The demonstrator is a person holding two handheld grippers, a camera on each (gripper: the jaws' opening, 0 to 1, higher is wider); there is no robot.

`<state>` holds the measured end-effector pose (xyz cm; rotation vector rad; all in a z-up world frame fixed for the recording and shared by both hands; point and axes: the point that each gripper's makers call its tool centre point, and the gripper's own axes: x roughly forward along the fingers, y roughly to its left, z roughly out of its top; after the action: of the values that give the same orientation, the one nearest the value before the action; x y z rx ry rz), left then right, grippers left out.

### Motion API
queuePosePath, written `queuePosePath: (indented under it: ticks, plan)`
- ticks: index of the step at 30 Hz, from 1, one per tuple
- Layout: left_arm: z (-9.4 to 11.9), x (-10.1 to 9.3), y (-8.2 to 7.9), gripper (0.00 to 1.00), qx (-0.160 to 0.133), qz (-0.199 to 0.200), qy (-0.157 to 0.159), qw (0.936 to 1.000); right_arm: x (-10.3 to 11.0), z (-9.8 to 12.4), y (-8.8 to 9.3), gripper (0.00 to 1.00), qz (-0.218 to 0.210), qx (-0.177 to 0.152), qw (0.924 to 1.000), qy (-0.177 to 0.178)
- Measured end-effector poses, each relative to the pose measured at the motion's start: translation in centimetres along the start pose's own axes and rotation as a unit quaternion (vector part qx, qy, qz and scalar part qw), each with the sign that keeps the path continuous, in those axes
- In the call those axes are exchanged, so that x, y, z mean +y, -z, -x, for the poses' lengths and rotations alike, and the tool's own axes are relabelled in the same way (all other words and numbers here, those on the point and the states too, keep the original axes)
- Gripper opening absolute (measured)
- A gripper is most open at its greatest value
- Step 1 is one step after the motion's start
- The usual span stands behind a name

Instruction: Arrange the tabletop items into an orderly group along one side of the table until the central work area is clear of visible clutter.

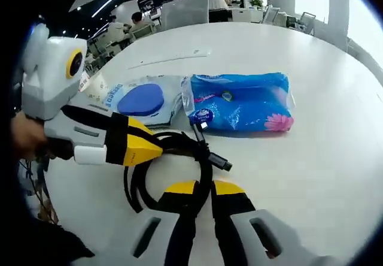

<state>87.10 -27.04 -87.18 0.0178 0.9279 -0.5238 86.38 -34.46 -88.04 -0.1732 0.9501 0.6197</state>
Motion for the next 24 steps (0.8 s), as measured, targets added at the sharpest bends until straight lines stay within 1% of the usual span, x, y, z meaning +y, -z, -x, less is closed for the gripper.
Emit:
queuePosePath:
  ticks: [4,5,8,10,12,14,16,17,18,19,21,24]
  plan:
    - [0.2,-0.1,-0.2,0.08,-0.006,-0.005,0.004,1.0,-0.1,0.1,-0.3,0.06,0.014,-0.006,0.9999,0.001]
    - [0.4,0.0,-0.5,0.08,-0.012,-0.007,0.003,0.9999,0.0,0.3,-0.6,0.06,0.018,-0.013,0.9997,0.0]
    - [0.7,0.2,-0.8,0.08,-0.019,-0.012,0.004,0.9997,0.1,0.3,-1.0,0.13,0.023,-0.024,0.9994,-0.005]
    - [1.3,0.1,-1.1,0.08,-0.022,-0.022,0.005,0.9995,0.3,0.3,-1.1,0.16,0.028,-0.027,0.9992,-0.01]
    - [1.8,0.1,-1.1,0.09,-0.024,-0.03,0.003,0.9993,0.6,0.8,-1.2,0.21,0.033,-0.035,0.9988,-0.012]
    - [2.7,-0.1,-1.3,0.09,-0.036,-0.027,0.002,0.999,0.7,1.1,-1.5,0.25,0.039,-0.044,0.9981,-0.019]
    - [3.4,-0.4,-1.3,0.12,-0.044,-0.026,0.001,0.9987,1.0,1.5,-1.8,0.28,0.049,-0.052,0.9972,-0.023]
    - [3.6,-0.4,-1.1,0.15,-0.051,-0.031,0.002,0.9982,1.3,1.9,-2.0,0.29,0.053,-0.06,0.9964,-0.028]
    - [3.9,-0.5,-0.9,0.21,-0.053,-0.034,0.004,0.998,1.5,2.2,-2.3,0.31,0.056,-0.066,0.9957,-0.033]
    - [4.2,-0.7,-0.7,0.24,-0.053,-0.034,0.006,0.998,1.6,2.3,-2.3,0.33,0.059,-0.067,0.9954,-0.034]
    - [4.8,-0.7,-0.5,0.24,-0.057,-0.033,0.006,0.9978,1.9,2.9,-2.7,0.38,0.063,-0.078,0.9942,-0.041]
    - [6.1,-0.5,0.1,0.27,-0.067,-0.031,-0.002,0.9973,2.2,3.7,-3.0,0.41,0.059,-0.086,0.9933,-0.049]
